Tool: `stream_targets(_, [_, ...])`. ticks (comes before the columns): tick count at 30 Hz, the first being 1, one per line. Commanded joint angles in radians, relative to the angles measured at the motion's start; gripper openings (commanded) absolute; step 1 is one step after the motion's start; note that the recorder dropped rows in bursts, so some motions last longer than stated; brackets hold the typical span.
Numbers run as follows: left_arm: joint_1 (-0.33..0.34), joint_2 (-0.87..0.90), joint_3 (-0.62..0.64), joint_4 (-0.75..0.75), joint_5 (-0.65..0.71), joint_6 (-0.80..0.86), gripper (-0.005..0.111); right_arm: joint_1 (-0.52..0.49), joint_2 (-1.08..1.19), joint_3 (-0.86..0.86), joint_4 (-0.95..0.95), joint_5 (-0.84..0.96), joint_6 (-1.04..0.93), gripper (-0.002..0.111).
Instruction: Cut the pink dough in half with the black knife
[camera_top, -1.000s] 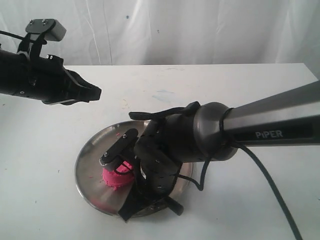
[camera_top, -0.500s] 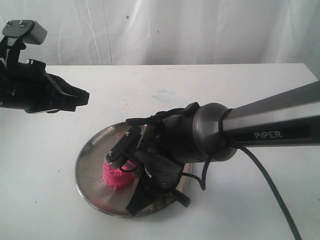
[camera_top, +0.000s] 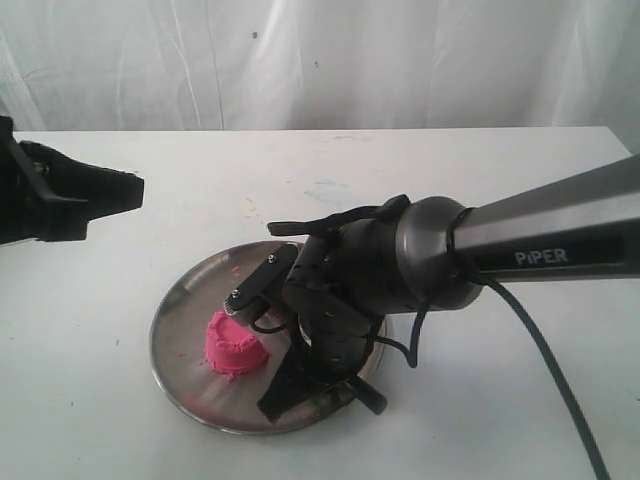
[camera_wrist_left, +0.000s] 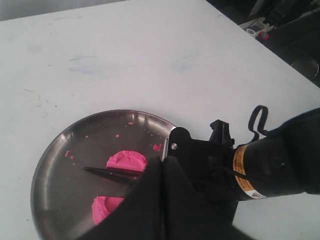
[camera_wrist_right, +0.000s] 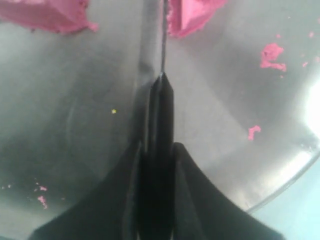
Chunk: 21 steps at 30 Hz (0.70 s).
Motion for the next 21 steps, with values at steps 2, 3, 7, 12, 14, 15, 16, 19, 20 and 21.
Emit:
stream_targets(2, [-0.001,-0.085,0.038,-0.012,0.05,-0.03,0.0,-0.006,0.001,-0.001,0.066,0.005,-0.052,0.0])
stream_targets(3, [-0.001,-0.093,0.04,-0.012,0.056,-0.032,0.0,-0.006,0.001,-0.001,0.071,0.007,-0.055,0.0])
stream_targets(7, [-0.001,-0.126,0.042,-0.01,0.082,-0.03,0.0,-0.006,-0.02,-0.001,0.09,0.007,-0.08,0.0])
stream_targets(12, [-0.001,-0.168,0.042,-0.01,0.12,-0.034,0.0,-0.006,-0.062,-0.001,0.107,0.022,-0.103,0.0])
stream_targets(14, [-0.001,-0.186,0.042,-0.01,0.138,-0.034,0.0,-0.006,-0.068,-0.001,0.113,0.042,-0.121,0.0])
stream_targets(15, [-0.001,-0.196,0.042,-0.008,0.144,-0.034,0.0,-0.006,-0.068,-0.001,0.119,0.052,-0.138,0.0])
stream_targets(16, [-0.001,-0.205,0.042,-0.008,0.146,-0.034,0.0,-0.006,-0.068,-0.001,0.126,0.057,-0.15,0.0])
stream_targets(19, [-0.001,-0.244,0.042,-0.008,0.146,-0.041,0.0,-0.006,-0.068,-0.001,0.157,0.055,-0.179,0.0])
stream_targets(20, [-0.001,-0.259,0.042,-0.008,0.148,-0.043,0.0,-0.006,-0.068,-0.001,0.166,0.046,-0.179,0.0])
stream_targets(21, [-0.001,-0.275,0.042,-0.008,0.155,-0.046,0.0,-0.006,-0.068,-0.001,0.17,0.041,-0.179,0.0])
